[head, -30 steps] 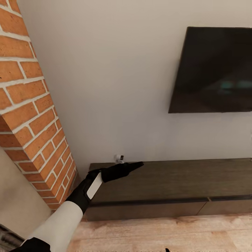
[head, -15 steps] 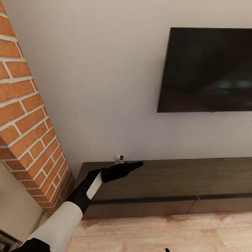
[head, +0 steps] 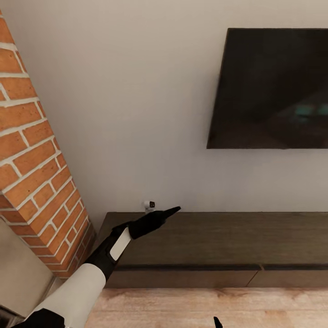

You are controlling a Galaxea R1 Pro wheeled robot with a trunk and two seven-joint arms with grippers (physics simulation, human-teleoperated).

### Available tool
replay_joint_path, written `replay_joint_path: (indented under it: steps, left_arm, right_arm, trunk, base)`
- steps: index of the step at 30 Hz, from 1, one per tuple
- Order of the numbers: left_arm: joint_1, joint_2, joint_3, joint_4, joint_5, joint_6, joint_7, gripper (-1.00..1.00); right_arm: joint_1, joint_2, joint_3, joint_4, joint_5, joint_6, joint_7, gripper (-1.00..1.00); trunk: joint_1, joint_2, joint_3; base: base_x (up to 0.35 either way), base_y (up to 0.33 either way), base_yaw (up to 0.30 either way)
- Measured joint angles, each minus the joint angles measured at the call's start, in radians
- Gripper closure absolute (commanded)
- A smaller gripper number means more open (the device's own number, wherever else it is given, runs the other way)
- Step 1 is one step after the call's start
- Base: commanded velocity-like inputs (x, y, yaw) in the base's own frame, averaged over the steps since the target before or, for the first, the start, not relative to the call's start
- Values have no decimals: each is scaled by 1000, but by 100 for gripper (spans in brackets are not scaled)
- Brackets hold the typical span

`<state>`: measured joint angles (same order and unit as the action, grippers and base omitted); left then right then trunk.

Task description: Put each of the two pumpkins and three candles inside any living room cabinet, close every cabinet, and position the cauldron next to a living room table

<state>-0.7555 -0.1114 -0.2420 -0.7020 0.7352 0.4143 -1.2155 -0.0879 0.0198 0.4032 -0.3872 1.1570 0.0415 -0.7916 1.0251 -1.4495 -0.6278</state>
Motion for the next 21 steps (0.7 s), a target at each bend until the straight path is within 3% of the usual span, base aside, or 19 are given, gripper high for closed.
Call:
replay_joint_path:
  steps: [11,21]
  left_arm:
    - [0,-1,-1,1,4,-7,-1,-100]
    - [0,-1,-2,-7,4,-6,-3,-100]
  right_arm:
    - [-226,-4,-8,6,-14,10,6,-100]
    - [-267,-6,-9,7,-15,12,4,-100]
  trunk:
    - [0,0,0]
    - [31,-56,-25]
  base:
    - [1,0,1]
    - [0,0,0]
